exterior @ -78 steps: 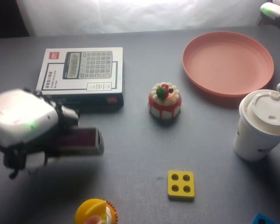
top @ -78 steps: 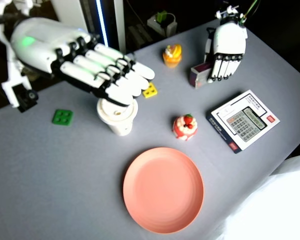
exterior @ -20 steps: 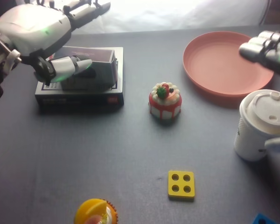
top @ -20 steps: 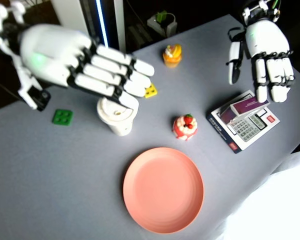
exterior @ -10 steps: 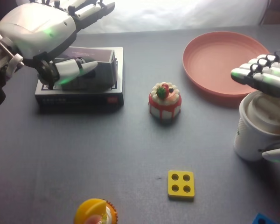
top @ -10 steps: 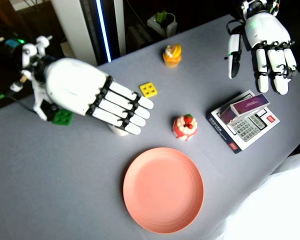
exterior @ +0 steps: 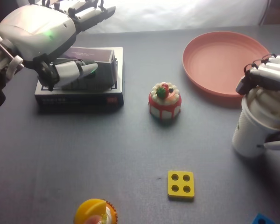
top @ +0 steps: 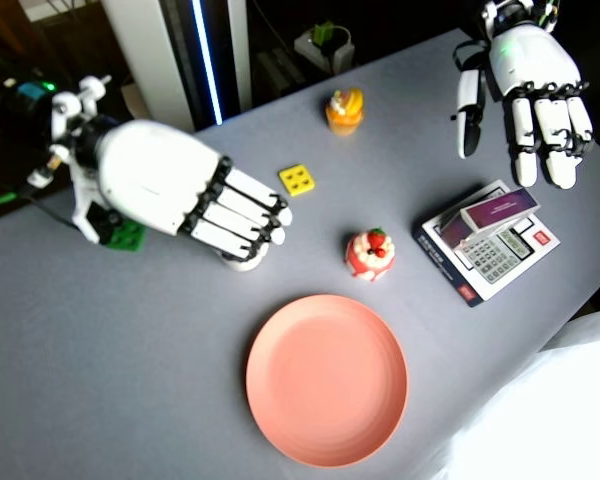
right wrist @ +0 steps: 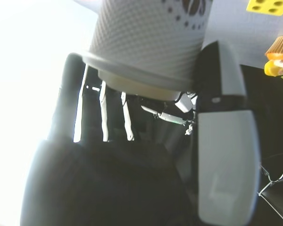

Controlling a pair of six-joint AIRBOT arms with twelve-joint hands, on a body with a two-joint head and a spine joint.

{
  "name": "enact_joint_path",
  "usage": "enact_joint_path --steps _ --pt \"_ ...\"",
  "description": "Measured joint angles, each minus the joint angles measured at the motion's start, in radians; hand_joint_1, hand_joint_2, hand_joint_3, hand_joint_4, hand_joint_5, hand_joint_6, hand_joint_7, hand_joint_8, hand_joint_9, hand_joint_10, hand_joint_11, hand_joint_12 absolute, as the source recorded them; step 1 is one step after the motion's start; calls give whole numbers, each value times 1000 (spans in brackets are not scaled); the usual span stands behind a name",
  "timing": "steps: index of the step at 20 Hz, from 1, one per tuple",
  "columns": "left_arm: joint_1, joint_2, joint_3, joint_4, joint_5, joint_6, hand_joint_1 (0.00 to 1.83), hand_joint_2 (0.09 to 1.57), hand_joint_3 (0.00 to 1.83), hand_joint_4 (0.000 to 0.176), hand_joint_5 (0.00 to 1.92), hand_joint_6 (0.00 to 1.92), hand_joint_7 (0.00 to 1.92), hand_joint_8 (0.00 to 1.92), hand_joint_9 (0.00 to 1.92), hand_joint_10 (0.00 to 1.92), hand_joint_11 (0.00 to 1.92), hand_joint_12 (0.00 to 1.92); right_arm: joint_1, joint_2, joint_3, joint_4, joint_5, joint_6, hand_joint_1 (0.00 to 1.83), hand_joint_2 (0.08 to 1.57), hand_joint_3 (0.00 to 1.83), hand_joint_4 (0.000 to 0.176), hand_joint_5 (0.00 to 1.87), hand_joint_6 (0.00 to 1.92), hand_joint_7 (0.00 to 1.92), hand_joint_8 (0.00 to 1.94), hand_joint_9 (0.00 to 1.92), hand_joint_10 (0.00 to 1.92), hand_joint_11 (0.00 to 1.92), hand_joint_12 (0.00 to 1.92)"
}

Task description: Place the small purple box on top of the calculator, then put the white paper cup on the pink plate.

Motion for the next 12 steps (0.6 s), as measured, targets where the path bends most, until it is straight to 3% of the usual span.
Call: enact_joint_path --steps 3,5,6,8,10,11,12 --pt "3 0 -3 -2 -6 0 770 1293 1 98 90 1 0 0 92 3 0 1211 32 2 11 -5 22 0 1213 1085 5 0 89 934 164 1157 230 1563 210 1899" --pt "5 6 -7 0 -7 0 759 1287 0 98 90 1 0 0 72 1 0 1178 61 2 31 -2 27 0 1186 1105 7 0 101 885 157 1133 226 1528 199 1862" --pt "5 6 -7 -2 -8 0 756 1283 0 107 96 3 4 2 79 5 0 1172 76 0 42 4 27 -1 1180 1100 3 0 125 861 187 1037 252 1470 209 1823" --pt "5 6 -7 -2 -8 0 762 1284 0 108 84 1 7 1 100 13 0 1261 121 -22 76 34 18 -16 1179 1115 8 0 72 912 227 954 244 1436 182 1843" --pt "6 6 -11 5 -11 0 782 1289 1 102 107 7 9 0 87 6 0 1214 190 -72 136 57 -33 -21 1192 1148 11 0 89 594 185 627 160 1253 66 1804" --pt "10 6 -11 5 -12 -1 768 1284 0 107 110 7 1 0 86 6 0 1193 209 -86 152 63 -55 -26 1234 1154 7 0 159 413 212 443 158 1219 12 1848" --pt "14 6 -11 3 -12 -1 776 1286 0 99 105 4 0 0 89 6 0 1186 230 -100 168 72 -79 -32 1258 1157 4 0 218 320 286 413 179 1251 6 1893"
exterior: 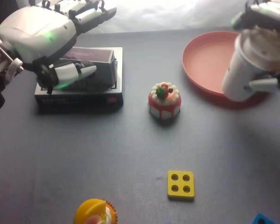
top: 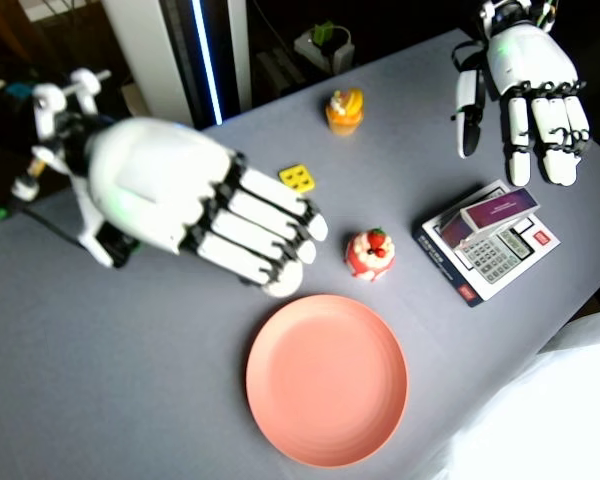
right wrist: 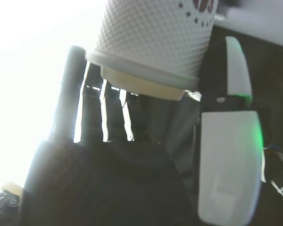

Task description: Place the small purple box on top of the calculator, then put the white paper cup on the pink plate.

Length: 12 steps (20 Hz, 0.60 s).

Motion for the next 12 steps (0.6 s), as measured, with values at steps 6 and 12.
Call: enact_joint_path --steps 6,12 --pt "26 0 -4 0 -24 -13 844 1292 2 76 124 7 0 0 64 5 0 976 129 -148 157 148 -164 -122 1411 1194 0 0 261 48 461 532 352 1222 0 1565" --pt "31 -1 -4 9 -37 -23 770 1291 1 70 107 0 42 0 117 12 0 1144 148 -251 292 262 -260 -134 1192 1155 3 0 378 257 254 680 193 1482 49 1921"
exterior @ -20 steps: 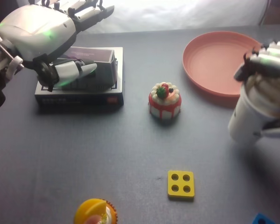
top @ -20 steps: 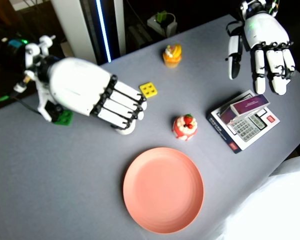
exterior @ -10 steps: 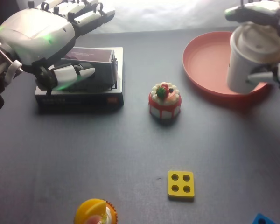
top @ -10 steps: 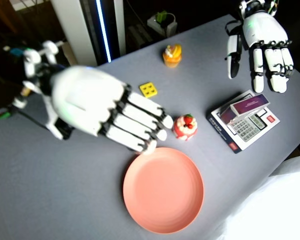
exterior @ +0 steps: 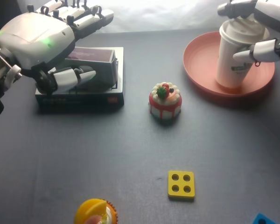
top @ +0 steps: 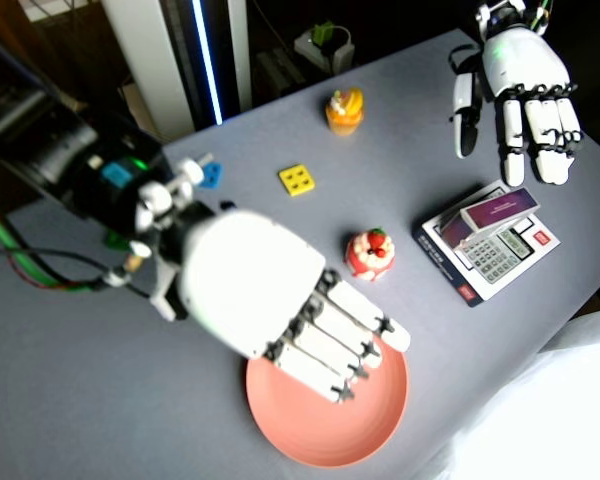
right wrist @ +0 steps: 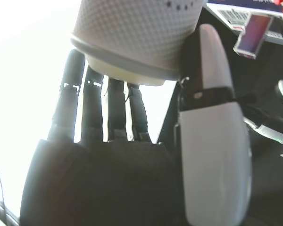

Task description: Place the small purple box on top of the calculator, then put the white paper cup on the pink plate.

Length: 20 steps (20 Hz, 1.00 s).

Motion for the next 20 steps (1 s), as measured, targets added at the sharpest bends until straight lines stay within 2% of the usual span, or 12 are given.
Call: enact_joint_path --steps 3,5,6,9,10,11,13,14,15,17,18,20 --pt "0 -6 0 4 -8 -3 747 1293 1 87 94 2 59 5 145 21 0 1195 7 -21 29 31 -5 -11 1184 1131 0 0 232 631 140 1124 168 1659 44 1921" --pt "1 -6 0 5 -10 -10 772 1298 2 68 102 4 53 1 130 14 0 1195 7 -29 32 36 -2 -12 1193 1153 2 0 173 481 65 1191 168 1733 33 1921" --pt "1 -6 0 6 -13 -15 770 1301 2 68 102 3 42 2 121 9 0 1150 7 -31 32 37 -2 -12 1186 1139 0 0 183 666 71 1193 223 1738 114 1921" --pt "6 -6 0 6 -29 -23 740 1299 0 86 109 3 46 1 124 7 0 1121 3 -31 23 37 3 -19 1133 1095 0 0 84 627 46 715 6 1183 0 1806" --pt "9 -6 0 6 -31 -26 754 1301 0 83 114 5 39 0 111 1 0 1118 2 -31 15 40 -2 -24 1053 1072 0 0 20 463 15 407 0 790 0 1685" --pt "9 -6 0 7 -30 -26 741 1300 0 91 112 4 36 0 108 0 0 1119 2 -31 10 36 -3 -35 990 1023 0 18 3 213 18 201 0 536 0 1580" --pt "9 -6 0 7 -35 -29 742 1304 1 89 101 1 38 1 114 4 0 1158 2 -31 4 37 2 -38 813 975 0 94 0 8 0 10 0 341 0 1606" --pt "12 -6 0 5 -37 -29 746 1303 0 95 101 1 35 0 98 7 0 1105 2 -31 -2 38 2 -46 731 935 0 160 0 1 0 1 0 397 0 1673" --pt "16 -6 0 6 -40 -30 761 1301 0 92 102 1 35 0 96 7 0 1053 2 -31 -8 36 2 -45 697 911 0 173 0 0 9 4 0 408 0 1685" --pt "16 -6 0 7 -37 -31 811 1295 0 84 104 1 17 0 60 2 0 912 2 -27 -23 31 0 -46 681 919 0 176 0 0 0 0 0 78 0 1679" --pt "16 -6 0 7 -40 -31 847 1298 1 76 104 0 3 0 40 2 0 805 2 -20 -32 28 0 -45 693 926 0 164 0 0 0 0 0 15 0 1520" --pt "20 -6 0 5 -43 -32 848 1279 0 74 118 3 7 1 52 7 0 819 -2 -5 -47 28 3 -45 686 957 0 152 0 0 0 0 0 0 0 839"
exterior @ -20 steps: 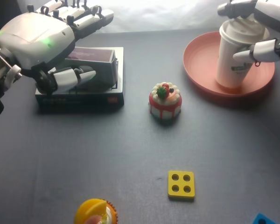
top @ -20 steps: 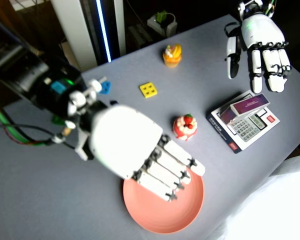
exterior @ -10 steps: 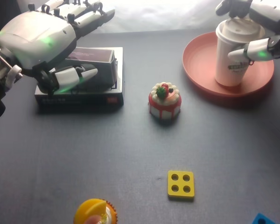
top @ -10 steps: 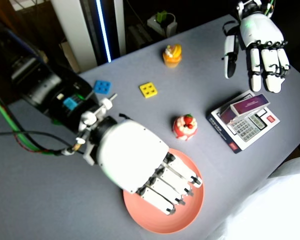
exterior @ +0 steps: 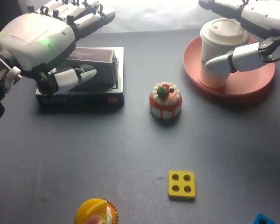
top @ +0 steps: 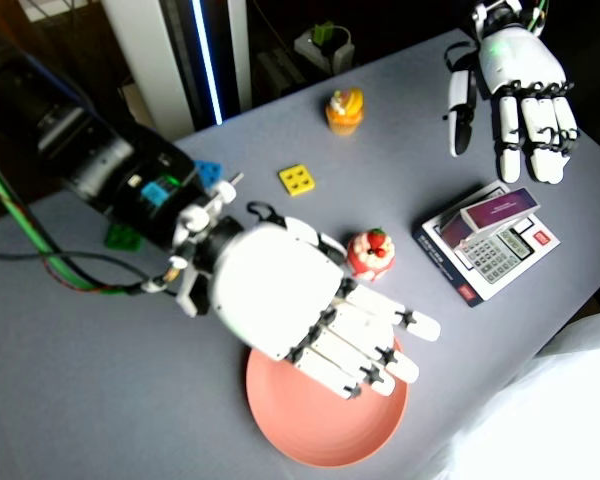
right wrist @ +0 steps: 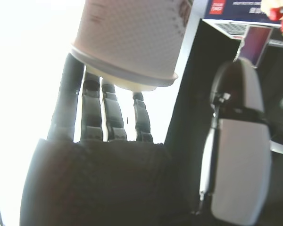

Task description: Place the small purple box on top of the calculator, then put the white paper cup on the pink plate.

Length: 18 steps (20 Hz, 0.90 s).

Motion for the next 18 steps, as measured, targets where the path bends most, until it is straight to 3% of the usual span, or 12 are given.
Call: enact_joint_path --steps 2,3,4,6,7,8,9,10,12,13,15,18 --pt "3 0 0 -2 3 -2 841 1276 0 77 122 4 5 0 46 3 0 822 -1 22 -14 -4 1 0 668 947 0 158 0 0 0 0 0 0 0 462" --pt "3 0 0 -2 3 -9 914 1277 0 64 134 5 0 0 43 2 0 739 -1 35 -25 -8 6 -1 656 945 0 163 0 0 0 0 0 0 0 92" --pt "10 0 0 -2 -5 -15 929 1282 1 67 128 1 0 0 23 6 0 636 0 49 -41 -16 16 -1 647 950 2 152 0 0 0 0 0 0 0 18" --pt "18 0 0 -2 -3 -19 906 1269 0 65 128 0 11 1 66 18 0 918 -4 104 -90 -48 42 -1 613 896 0 120 0 0 0 0 0 0 0 0" --pt "24 1 0 -9 -6 -21 906 1268 0 64 125 0 9 0 67 18 0 930 -8 124 -106 -47 65 -1 615 895 0 128 0 0 0 0 0 0 0 0" --pt "26 6 -5 -10 -6 -23 894 1265 0 66 124 0 13 1 76 18 0 961 -19 154 -132 -44 97 -2 662 905 0 156 0 0 0 0 0 0 0 0" --pt "31 10 -11 -11 -12 -24 882 1266 0 69 118 1 2 0 81 16 0 934 -31 179 -157 -45 129 -2 690 910 0 139 0 0 0 0 0 0 84 41" --pt "42 13 -15 -6 -27 -29 878 1268 1 74 108 4 0 0 61 6 0 863 -54 211 -192 -43 176 -2 699 926 0 138 0 0 0 0 0 0 16 405" --pt "62 19 -29 -12 -56 -43 826 1271 2 106 105 4 0 0 63 6 0 830 -96 261 -253 -44 252 -2 660 998 21 121 0 0 0 0 0 0 0 46" --pt "77 25 -36 -8 -79 -47 788 1278 3 94 96 1 0 0 70 8 0 864 -126 289 -289 -45 307 -3 639 1025 30 110 0 0 0 0 0 0 0 8" --pt "105 39 -46 -18 -121 -68 737 1277 1 78 69 0 0 0 99 18 0 900 -196 354 -362 -56 442 -2 569 1012 21 133 0 0 0 0 0 0 0 0" --pt "142 54 -66 -29 -212 -90 644 1287 5 66 19 1 29 6 125 26 0 969 -289 418 -437 -50 628 -1 678 1110 24 80 0 0 0 0 0 0 0 0"
